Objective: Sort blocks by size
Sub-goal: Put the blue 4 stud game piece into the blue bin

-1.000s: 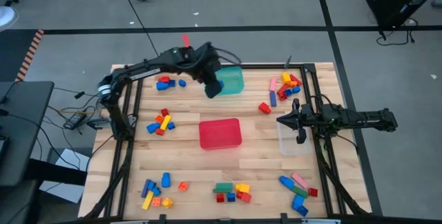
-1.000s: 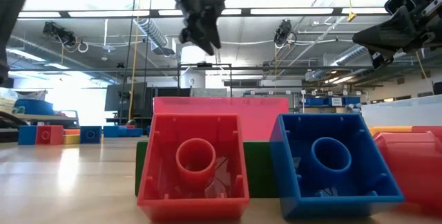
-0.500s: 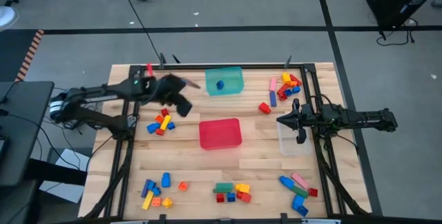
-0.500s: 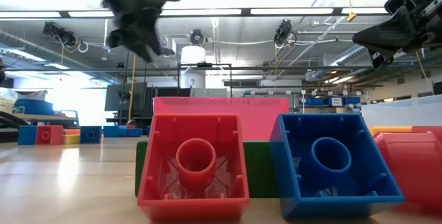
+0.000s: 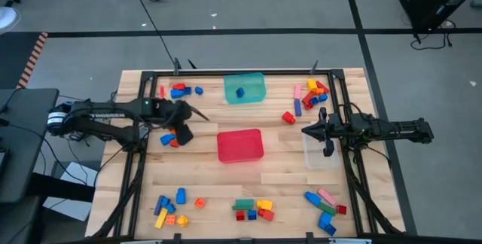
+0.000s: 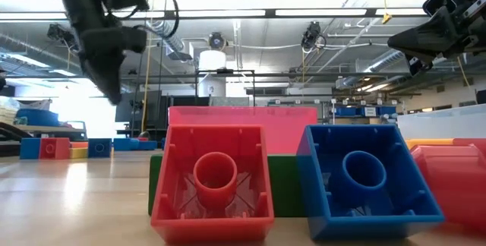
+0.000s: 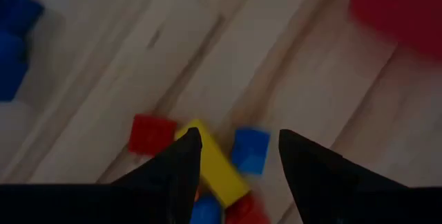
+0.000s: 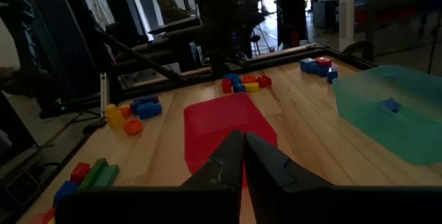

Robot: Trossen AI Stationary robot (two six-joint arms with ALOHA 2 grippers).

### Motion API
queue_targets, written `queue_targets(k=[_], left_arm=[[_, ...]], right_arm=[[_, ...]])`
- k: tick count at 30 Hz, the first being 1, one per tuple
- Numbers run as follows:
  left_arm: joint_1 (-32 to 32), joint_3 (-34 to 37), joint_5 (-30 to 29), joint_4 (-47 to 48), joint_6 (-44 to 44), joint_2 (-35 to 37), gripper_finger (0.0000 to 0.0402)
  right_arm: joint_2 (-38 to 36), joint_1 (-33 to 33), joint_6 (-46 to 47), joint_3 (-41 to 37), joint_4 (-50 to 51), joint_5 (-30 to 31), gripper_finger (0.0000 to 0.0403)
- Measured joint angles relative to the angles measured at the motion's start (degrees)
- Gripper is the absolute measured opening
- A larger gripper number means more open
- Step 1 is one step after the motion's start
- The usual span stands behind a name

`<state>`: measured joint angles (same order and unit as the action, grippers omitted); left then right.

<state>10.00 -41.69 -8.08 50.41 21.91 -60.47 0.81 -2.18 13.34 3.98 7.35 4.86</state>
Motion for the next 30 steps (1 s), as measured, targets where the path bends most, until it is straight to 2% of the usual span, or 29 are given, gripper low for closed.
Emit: queue_targets(k=[9,19,30], left_arm=[[0.0,4.7,0.1,-2.5,-4.6,-0.3,0.0204],[0.0,9.3,2.8,-10.9,-5.5,-0.6,0.0204],[0.0,9.2,3.1,-12.6,-6.7,-6.7,0.0204]], right_arm=[[0.0,0.0,0.0,0.0,0.0,0.0,0.0032],[0.0,0.0,0.0,0.0,0.0,0.0,0.0028],[0.0,0.0,0.0,0.0,0.0,0.0,0.0027]])
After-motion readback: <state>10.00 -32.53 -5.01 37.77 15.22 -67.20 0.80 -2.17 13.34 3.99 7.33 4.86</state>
